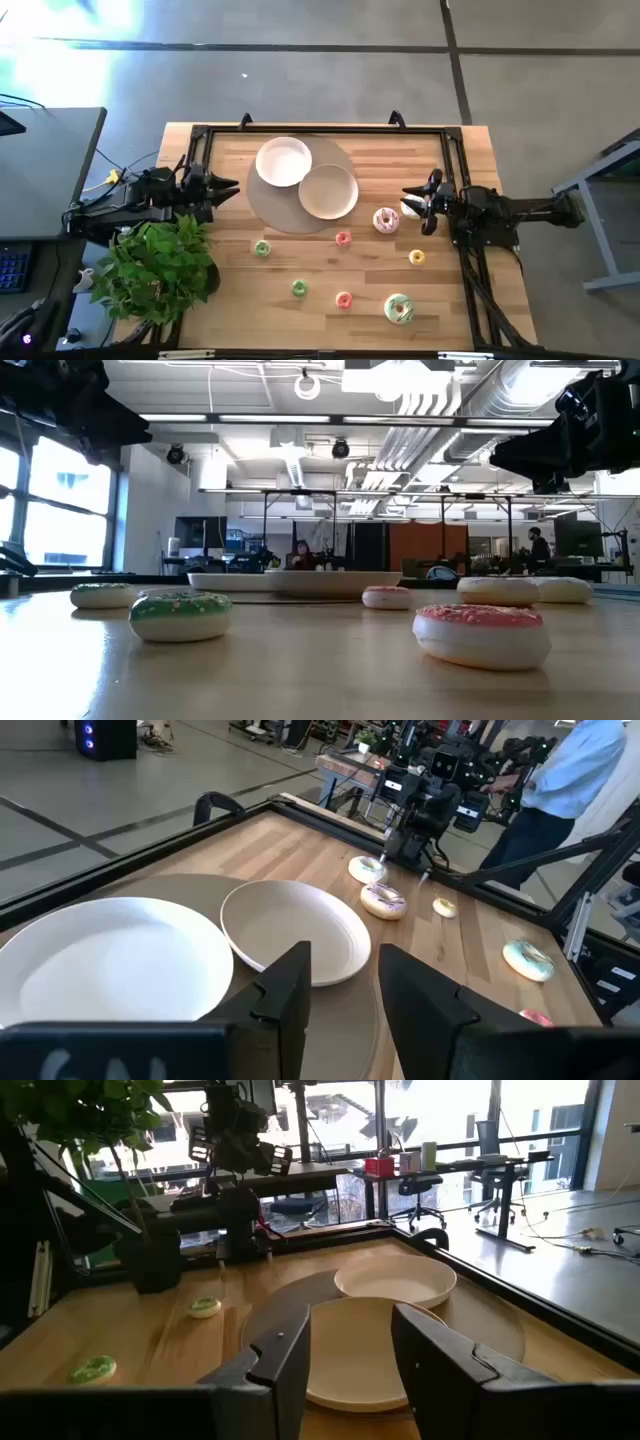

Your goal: Pick & Place donuts

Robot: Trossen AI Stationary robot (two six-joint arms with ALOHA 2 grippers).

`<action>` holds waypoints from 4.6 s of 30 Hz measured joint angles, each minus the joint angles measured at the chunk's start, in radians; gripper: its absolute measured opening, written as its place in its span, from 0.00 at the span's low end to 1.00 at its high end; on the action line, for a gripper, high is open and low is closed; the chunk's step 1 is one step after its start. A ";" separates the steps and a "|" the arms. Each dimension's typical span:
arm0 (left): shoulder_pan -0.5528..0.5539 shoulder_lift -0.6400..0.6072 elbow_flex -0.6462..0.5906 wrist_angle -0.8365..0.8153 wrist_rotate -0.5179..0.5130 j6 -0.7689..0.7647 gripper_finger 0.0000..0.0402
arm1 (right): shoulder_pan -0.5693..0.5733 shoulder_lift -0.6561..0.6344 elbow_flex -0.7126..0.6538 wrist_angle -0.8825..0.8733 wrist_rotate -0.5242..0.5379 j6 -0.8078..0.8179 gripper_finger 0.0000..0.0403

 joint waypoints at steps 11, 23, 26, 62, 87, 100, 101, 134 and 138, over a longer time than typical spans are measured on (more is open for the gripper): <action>0.000 0.000 0.000 0.000 0.000 0.000 0.30 | 0.000 0.000 0.000 0.000 0.000 0.000 0.34; 0.000 0.000 0.000 0.000 0.000 0.000 0.30 | 0.000 0.000 0.000 0.000 0.000 0.000 0.34; 0.000 0.000 0.000 0.000 0.000 0.000 0.30 | 0.000 0.000 0.000 0.000 0.000 0.000 0.34; 0.000 0.000 0.000 0.000 0.000 0.000 0.30 | 0.000 0.000 0.000 0.000 0.000 0.000 0.34; 0.000 0.000 0.000 -0.007 -0.195 0.159 0.30 | 0.000 0.000 0.000 0.000 0.000 0.000 0.34; 0.000 0.000 0.000 0.011 -0.191 0.109 0.30 | 0.000 0.000 0.000 0.000 0.000 -0.044 0.34; 0.000 0.000 0.000 0.010 -0.167 0.049 0.30 | 0.000 0.000 0.000 0.000 0.000 -0.056 0.34; 0.000 0.253 0.001 0.409 -0.022 -0.036 0.30 | 0.000 0.136 0.201 -0.075 0.143 -0.147 0.34; 0.000 0.409 0.001 0.547 -0.024 0.047 0.30 | 0.000 0.268 0.294 -0.275 0.139 0.044 0.34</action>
